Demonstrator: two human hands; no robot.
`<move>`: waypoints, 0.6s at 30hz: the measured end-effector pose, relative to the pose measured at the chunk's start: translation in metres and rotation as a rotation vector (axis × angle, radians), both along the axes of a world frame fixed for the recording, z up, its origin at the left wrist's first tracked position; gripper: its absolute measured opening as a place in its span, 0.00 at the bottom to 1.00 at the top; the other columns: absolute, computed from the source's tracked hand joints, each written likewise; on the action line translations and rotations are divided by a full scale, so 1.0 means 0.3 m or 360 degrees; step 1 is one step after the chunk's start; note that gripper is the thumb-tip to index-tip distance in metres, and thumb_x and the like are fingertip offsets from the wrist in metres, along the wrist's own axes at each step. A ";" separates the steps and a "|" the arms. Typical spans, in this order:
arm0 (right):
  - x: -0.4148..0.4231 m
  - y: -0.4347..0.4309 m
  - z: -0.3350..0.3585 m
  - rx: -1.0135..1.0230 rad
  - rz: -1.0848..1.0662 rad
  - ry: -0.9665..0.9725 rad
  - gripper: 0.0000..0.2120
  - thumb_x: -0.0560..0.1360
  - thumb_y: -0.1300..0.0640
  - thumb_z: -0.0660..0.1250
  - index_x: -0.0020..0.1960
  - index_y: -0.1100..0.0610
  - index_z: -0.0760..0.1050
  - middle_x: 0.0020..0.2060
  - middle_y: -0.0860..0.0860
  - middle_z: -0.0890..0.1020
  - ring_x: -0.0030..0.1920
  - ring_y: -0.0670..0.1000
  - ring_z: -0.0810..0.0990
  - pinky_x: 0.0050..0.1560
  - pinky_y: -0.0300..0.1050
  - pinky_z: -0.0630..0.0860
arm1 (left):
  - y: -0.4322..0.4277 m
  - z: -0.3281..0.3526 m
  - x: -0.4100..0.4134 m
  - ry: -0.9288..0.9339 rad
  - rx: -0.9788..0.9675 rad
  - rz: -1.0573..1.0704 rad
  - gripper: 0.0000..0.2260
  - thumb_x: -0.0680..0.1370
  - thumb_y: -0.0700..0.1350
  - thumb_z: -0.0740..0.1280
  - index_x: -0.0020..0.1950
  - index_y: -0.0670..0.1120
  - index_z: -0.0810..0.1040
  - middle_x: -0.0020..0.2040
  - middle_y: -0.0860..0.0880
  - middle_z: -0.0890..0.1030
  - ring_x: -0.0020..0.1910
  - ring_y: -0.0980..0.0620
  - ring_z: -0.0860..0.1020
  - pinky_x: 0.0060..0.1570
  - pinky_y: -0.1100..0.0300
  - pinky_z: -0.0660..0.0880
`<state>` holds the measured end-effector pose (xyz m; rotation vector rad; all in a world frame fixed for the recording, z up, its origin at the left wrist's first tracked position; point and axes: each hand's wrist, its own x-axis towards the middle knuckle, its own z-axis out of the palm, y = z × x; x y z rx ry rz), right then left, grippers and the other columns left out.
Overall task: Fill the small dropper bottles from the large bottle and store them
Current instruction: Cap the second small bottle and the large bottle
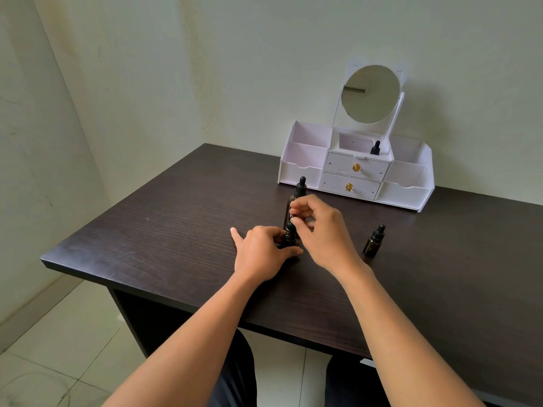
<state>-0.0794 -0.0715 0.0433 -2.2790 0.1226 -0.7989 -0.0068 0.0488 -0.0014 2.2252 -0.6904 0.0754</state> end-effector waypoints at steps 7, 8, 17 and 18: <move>0.004 -0.001 -0.010 -0.0029 -0.0025 0.0094 0.12 0.76 0.62 0.71 0.58 0.52 0.77 0.47 0.47 0.82 0.49 0.45 0.82 0.54 0.48 0.82 | -0.001 -0.007 0.005 0.0007 0.0005 -0.0006 0.10 0.72 0.63 0.73 0.45 0.59 0.80 0.39 0.61 0.79 0.51 0.56 0.79 0.74 0.35 0.40; 0.006 -0.001 -0.008 -0.0038 -0.0046 0.0103 0.12 0.76 0.61 0.71 0.58 0.52 0.77 0.47 0.46 0.82 0.48 0.45 0.81 0.53 0.48 0.82 | -0.001 -0.007 0.006 0.0008 0.0001 -0.0009 0.09 0.72 0.63 0.73 0.44 0.60 0.80 0.39 0.61 0.79 0.51 0.56 0.79 0.74 0.35 0.40; 0.012 0.012 -0.016 0.0035 -0.0188 0.0037 0.17 0.71 0.49 0.76 0.57 0.50 0.75 0.43 0.44 0.78 0.43 0.43 0.78 0.42 0.31 0.73 | -0.004 -0.017 0.010 -0.0034 0.0003 -0.0006 0.13 0.73 0.61 0.73 0.52 0.57 0.83 0.45 0.58 0.84 0.53 0.57 0.80 0.74 0.35 0.39; 0.011 0.008 -0.016 0.0030 -0.0163 0.0030 0.17 0.72 0.51 0.75 0.58 0.50 0.75 0.45 0.44 0.79 0.45 0.43 0.78 0.43 0.33 0.74 | -0.004 -0.017 0.013 -0.0037 0.0004 -0.0005 0.13 0.73 0.61 0.72 0.52 0.56 0.83 0.46 0.58 0.84 0.53 0.57 0.80 0.74 0.35 0.39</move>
